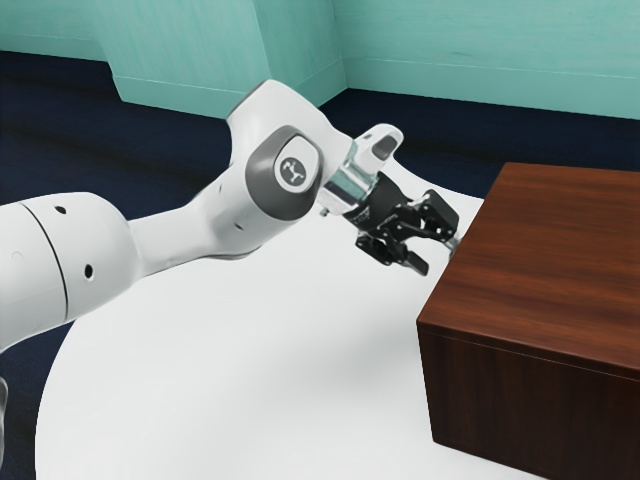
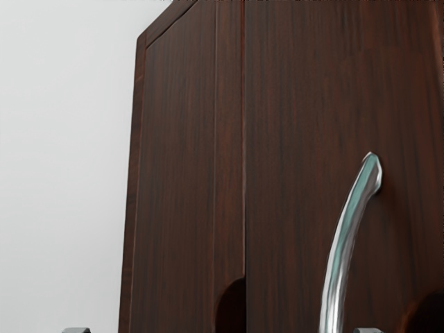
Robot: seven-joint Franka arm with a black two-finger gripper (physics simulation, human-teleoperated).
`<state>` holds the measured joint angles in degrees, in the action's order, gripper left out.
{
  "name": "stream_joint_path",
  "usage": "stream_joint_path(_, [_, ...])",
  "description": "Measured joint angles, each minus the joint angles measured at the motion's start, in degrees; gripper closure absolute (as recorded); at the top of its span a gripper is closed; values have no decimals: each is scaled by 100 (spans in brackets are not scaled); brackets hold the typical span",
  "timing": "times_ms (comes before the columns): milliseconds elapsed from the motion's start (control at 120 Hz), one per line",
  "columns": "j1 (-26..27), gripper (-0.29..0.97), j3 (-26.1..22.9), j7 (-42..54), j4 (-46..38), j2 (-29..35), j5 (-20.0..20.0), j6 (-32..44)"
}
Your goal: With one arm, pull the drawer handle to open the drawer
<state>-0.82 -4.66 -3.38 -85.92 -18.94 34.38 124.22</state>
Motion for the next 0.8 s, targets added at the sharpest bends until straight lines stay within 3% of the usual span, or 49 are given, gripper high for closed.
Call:
stream_joint_path(333, [43,43,13,-33,16,11,-133,5])
stream_joint_path(800, [4,48,11,-123,-49,140,-450,0])
